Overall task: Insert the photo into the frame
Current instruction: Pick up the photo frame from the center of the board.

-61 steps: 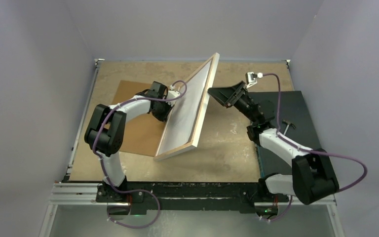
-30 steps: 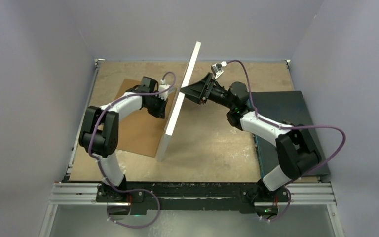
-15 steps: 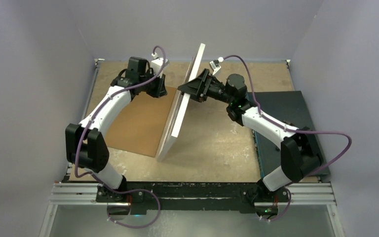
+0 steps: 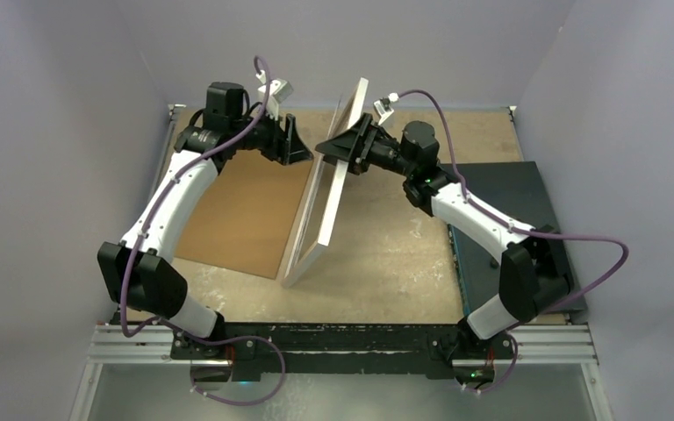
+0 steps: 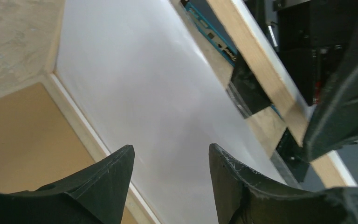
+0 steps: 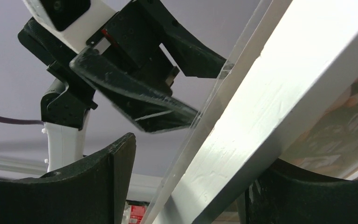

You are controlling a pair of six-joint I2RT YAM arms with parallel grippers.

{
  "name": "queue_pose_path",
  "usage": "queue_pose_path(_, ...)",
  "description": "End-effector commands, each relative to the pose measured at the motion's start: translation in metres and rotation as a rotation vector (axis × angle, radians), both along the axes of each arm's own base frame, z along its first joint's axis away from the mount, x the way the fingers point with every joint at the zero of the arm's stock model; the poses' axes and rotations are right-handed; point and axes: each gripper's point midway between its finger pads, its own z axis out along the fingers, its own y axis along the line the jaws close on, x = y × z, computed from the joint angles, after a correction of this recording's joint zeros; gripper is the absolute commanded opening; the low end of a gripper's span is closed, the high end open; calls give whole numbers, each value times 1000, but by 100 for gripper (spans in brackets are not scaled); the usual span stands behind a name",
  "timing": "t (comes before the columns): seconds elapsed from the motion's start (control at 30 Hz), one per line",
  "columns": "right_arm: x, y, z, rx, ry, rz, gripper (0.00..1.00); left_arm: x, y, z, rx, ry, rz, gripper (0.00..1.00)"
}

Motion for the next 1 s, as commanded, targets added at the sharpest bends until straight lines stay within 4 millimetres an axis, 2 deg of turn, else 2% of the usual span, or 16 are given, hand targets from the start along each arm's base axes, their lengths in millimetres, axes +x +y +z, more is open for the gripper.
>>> queue_pose_path(0.0,8,1,37,42,-100,-19,72,-22,-14,48,-134,-2,-90,61)
queue_pose_path(0.2,10,3,31,60,-78,-17,70,-29,-14,67,-235,42,-122,62)
queue_pose_path(0.23,8,3,31,63,-75,-14,69,-30,-13,70,-245,38,-129,70)
queue_pose_path(0.4,9,4,27,75,-65,-7,68,-33,-16,71,-294,82,-144,75)
queue_pose_path(0.47,10,5,26,80,-58,-5,67,-34,-19,71,-319,100,-157,84)
queue_pose_path(0.6,14,7,23,90,-46,-5,65,-39,-20,72,-330,107,-172,87)
queue_pose_path(0.87,18,11,14,116,-5,8,60,-39,-15,36,-201,91,-117,86)
queue_pose_path(0.97,19,12,14,133,5,10,57,-37,-11,28,-151,66,-102,86)
